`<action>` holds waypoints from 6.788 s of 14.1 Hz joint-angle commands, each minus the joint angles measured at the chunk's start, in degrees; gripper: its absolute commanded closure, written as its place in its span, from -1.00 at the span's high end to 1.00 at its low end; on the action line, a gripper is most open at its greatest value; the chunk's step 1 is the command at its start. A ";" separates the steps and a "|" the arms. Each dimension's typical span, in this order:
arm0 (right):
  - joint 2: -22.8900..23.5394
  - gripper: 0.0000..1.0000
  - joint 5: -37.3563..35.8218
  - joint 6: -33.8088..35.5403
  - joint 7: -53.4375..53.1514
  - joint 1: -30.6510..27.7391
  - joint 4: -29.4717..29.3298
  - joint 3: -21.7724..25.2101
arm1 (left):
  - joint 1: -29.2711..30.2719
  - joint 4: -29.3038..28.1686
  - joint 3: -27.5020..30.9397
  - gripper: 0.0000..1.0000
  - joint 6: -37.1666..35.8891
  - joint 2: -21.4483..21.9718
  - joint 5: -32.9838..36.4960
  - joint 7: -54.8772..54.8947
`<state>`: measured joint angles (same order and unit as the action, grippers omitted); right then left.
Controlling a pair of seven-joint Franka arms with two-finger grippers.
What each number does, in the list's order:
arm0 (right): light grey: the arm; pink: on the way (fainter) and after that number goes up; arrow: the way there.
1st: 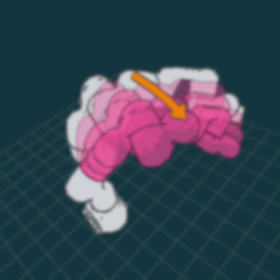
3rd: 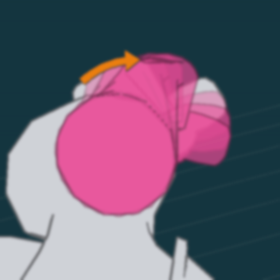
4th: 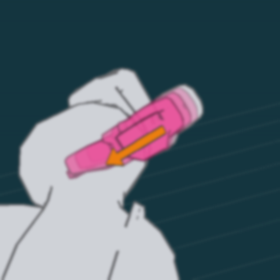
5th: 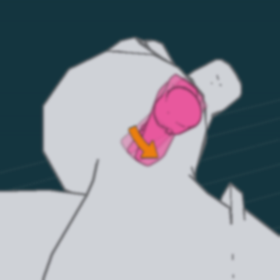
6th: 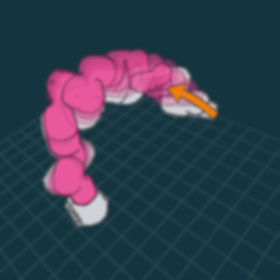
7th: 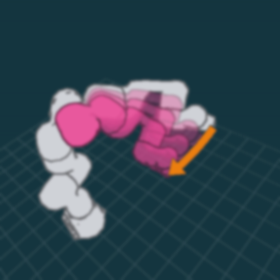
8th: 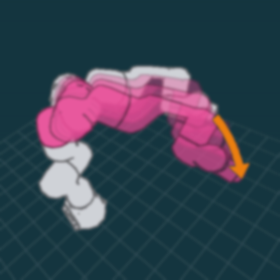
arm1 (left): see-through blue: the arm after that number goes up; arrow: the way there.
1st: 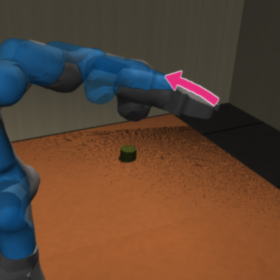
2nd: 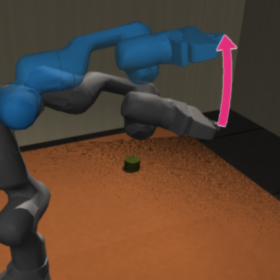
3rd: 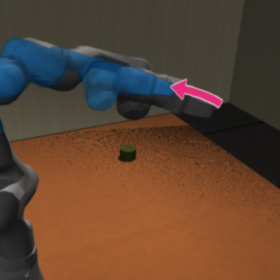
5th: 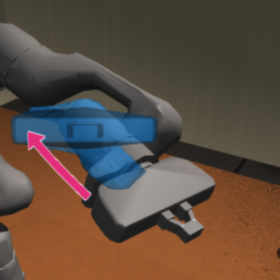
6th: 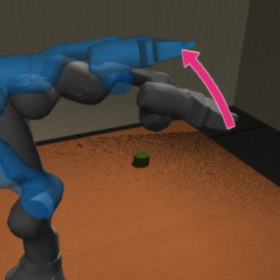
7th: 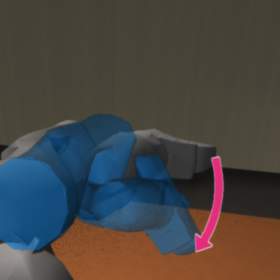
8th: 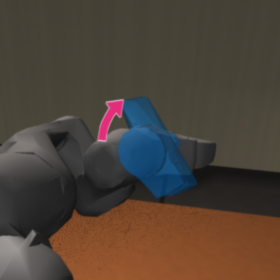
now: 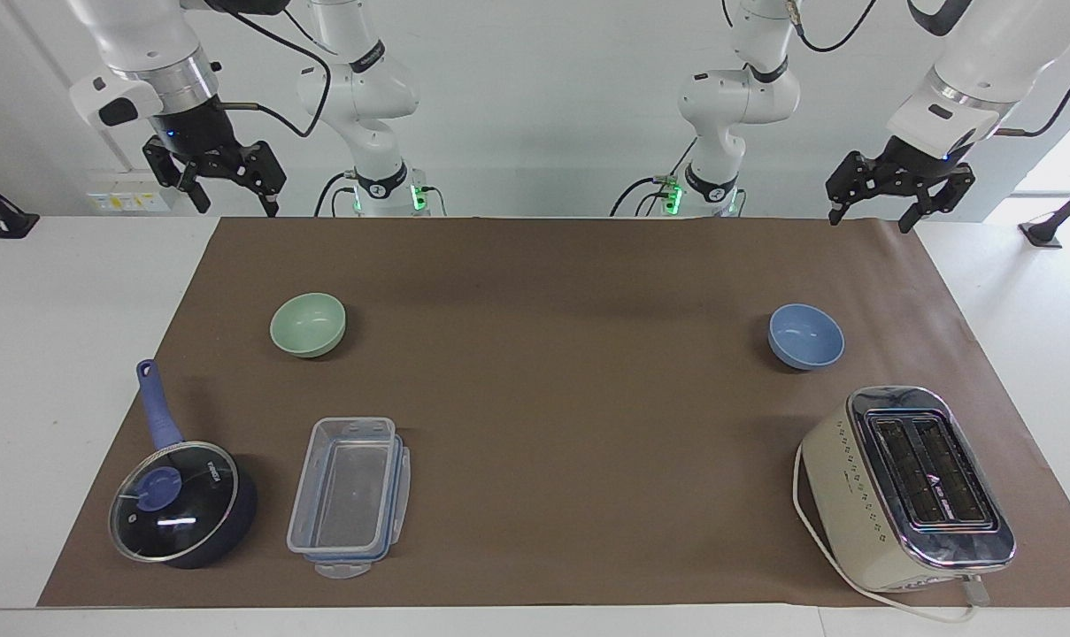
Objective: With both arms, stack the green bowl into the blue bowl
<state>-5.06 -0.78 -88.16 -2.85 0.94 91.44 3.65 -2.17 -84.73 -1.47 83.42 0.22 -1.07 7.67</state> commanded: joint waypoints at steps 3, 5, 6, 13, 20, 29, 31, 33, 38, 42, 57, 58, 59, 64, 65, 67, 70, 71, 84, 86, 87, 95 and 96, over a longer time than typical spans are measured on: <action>-0.74 1.00 0.43 -0.43 -0.75 -0.77 1.11 -0.48 | 0.24 -1.76 -0.11 1.00 -0.10 1.63 0.89 -0.11; -0.74 1.00 0.43 -0.43 -0.75 -0.77 1.20 -0.40 | 0.24 -1.49 -0.11 1.00 0.08 1.45 0.98 -0.20; -0.74 1.00 0.43 -0.43 -0.75 -0.77 1.20 -0.40 | 0.24 -1.58 -0.11 1.00 0.08 1.54 0.98 -0.20; -0.74 1.00 0.43 -0.43 -0.75 -0.77 1.20 -0.40 | 0.24 -1.58 -0.11 1.00 -0.18 1.54 0.98 -0.38; -0.74 1.00 0.43 -0.43 -0.75 -0.77 1.20 -0.40 | 0.24 -1.58 -0.11 1.00 -0.36 1.54 0.98 -0.47; -0.74 1.00 0.43 -0.43 -0.75 -0.77 1.20 -0.40 | 0.33 -2.72 -0.02 1.00 0.08 1.98 0.81 0.06; -0.74 1.00 0.43 -0.43 -0.75 -0.77 1.20 -0.40 | 0.42 -4.82 -0.02 1.00 0.69 3.29 0.54 0.06; -0.74 1.00 0.43 -0.43 -0.75 -0.77 1.29 -0.40 | 1.20 -8.42 0.06 1.00 3.58 5.13 0.45 0.15; -0.83 1.00 0.43 -0.35 -0.75 -0.77 1.29 -0.40 | 6.38 -20.28 0.15 1.00 14.11 7.51 0.10 5.67; -1.18 1.00 0.43 -0.43 -0.75 -0.77 1.81 -0.40 | 11.30 -30.04 0.06 1.00 25.63 7.78 -2.44 9.98; -1.27 1.00 0.43 -0.35 -0.75 -0.85 2.34 -0.31 | 15.00 -43.15 0.15 0.44 45.96 -4.53 -9.74 15.62; -1.27 1.00 0.43 -0.43 -0.75 -0.85 2.34 -0.31 | 15.18 -43.15 0.15 0.14 45.87 -4.53 -9.74 15.53; -1.36 1.00 0.43 -0.43 -0.67 -0.85 2.34 -0.31 | 15.27 -42.98 0.15 -0.20 45.61 -4.53 -9.74 15.53; -1.45 1.00 0.43 -0.43 -0.67 -0.94 2.43 -0.22 | 15.54 -42.71 0.15 -1.00 44.38 -4.27 -9.74 15.36; -1.45 1.00 0.43 -0.43 -0.58 -1.46 2.43 -0.31 | 15.10 -42.28 0.15 -1.00 41.85 -3.65 -9.74 15.01; -1.45 1.00 0.43 -0.43 -0.05 -1.82 2.78 -0.22 | 14.92 -41.75 0.07 -1.00 39.20 -1.29 -9.74 14.92; -1.36 1.00 0.43 -1.30 0.39 -2.78 3.31 -0.22 | 11.16 -41.75 -0.37 -1.00 37.43 1.88 -9.74 13.34; -1.44 1.00 0.34 -2.62 0.74 -3.40 4.18 -0.22 | 9.14 -41.75 -0.46 -1.00 37.52 2.24 -9.57 10.20; 5.49 1.00 0.34 -28.88 15.40 -6.30 23.68 -0.22 | -27.25 -41.66 -0.73 -1.00 50.42 -1.88 -9.04 -30.33; 5.85 1.00 0.34 -34.07 17.87 -7.27 28.07 -0.22 | -31.20 -41.66 -0.81 -1.00 54.11 -4.34 -9.04 -34.20; 5.76 1.00 0.34 -35.31 18.40 -7.44 29.66 -0.22 | -33.05 -41.66 -0.81 -1.00 55.96 -5.22 -9.04 -35.96; 7.51 1.00 0.95 -47.88 21.57 -10.17 41.01 -0.31 | -35.62 -43.14 -0.81 -0.95 56.51 -6.38 -9.30 -39.66; 7.95 1.00 2.17 -49.11 21.74 -10.17 41.45 -0.31 | -35.62 -42.72 -0.73 -0.40 55.98 -6.46 -9.30 -40.45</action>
<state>2.84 -0.53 -134.50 16.73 -8.33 130.98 3.84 -37.04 -126.70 -3.03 139.66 -6.84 -9.94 -31.10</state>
